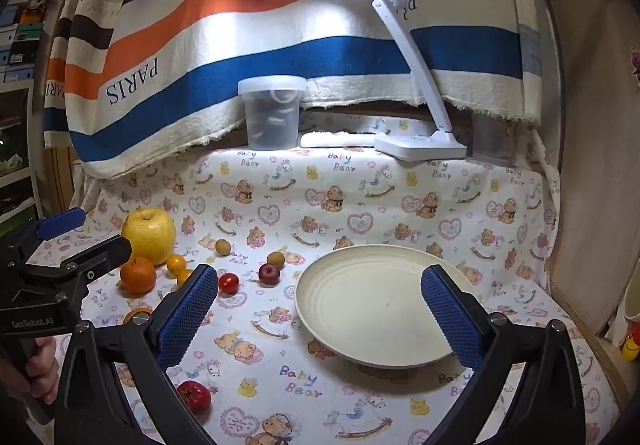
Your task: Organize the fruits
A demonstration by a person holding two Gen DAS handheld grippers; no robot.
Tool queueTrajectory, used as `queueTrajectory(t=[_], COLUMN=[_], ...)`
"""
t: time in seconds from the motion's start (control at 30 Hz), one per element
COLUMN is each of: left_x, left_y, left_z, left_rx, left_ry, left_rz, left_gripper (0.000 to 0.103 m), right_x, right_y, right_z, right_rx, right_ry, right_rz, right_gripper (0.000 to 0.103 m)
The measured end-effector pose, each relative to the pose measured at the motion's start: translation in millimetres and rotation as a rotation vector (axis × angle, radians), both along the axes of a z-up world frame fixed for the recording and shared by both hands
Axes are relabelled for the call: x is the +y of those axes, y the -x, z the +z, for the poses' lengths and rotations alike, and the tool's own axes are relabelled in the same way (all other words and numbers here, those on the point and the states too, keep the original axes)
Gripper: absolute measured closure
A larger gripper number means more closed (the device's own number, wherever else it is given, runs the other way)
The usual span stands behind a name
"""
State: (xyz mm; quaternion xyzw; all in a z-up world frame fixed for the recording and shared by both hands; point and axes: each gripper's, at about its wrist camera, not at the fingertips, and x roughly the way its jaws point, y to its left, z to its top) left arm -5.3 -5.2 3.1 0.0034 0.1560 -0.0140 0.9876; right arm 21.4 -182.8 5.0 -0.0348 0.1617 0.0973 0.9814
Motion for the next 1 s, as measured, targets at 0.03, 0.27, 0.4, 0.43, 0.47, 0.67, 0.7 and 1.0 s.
queueTrajectory(t=[0.03, 0.27, 0.4, 0.43, 0.47, 0.67, 0.7, 1.0], left_x=[0.5, 1.0, 0.8, 0.7, 0.7, 1.9, 2.3, 0.3], left_y=[0.2, -0.8, -1.8, -1.7, -2.4, -8.8, -7.2, -3.1], left_z=[0.1, -0.6, -0.3, -0.4, -0.5, -4.8, -5.3, -4.0], left_rx=[-0.001, 0.008, 0.009, 0.01, 0.013, 0.06, 0.054, 0.036], left_ry=[0.002, -0.003, -0.004, -0.006, -0.005, -0.003, -0.001, -0.011], left_rz=[0.005, 0.001, 0.0, -0.001, 0.0, 0.024, 0.023, 0.016], left_gripper=[0.0, 0.0, 0.0, 0.0, 0.0, 0.0, 0.0, 0.0], right_x=[-0.6, 0.3, 0.9, 1.1, 0.6, -2.2, -2.4, -2.2], right_y=[0.0, 2.7, 3.2, 3.3, 3.2, 4.1, 4.7, 5.2], right_z=[0.0, -1.1, -1.0, -1.2, -1.2, -0.6, -0.1, 0.8], right_rx=[0.001, -0.018, -0.018, -0.018, -0.017, -0.017, -0.02, -0.023], right_ry=[-0.002, 0.004, 0.0, -0.003, -0.004, -0.008, -0.009, -0.009], right_rz=[0.0, -0.024, -0.027, -0.029, -0.029, -0.034, -0.037, -0.032], right_gripper=[0.001, 0.001, 0.001, 0.001, 0.001, 0.001, 0.001, 0.001])
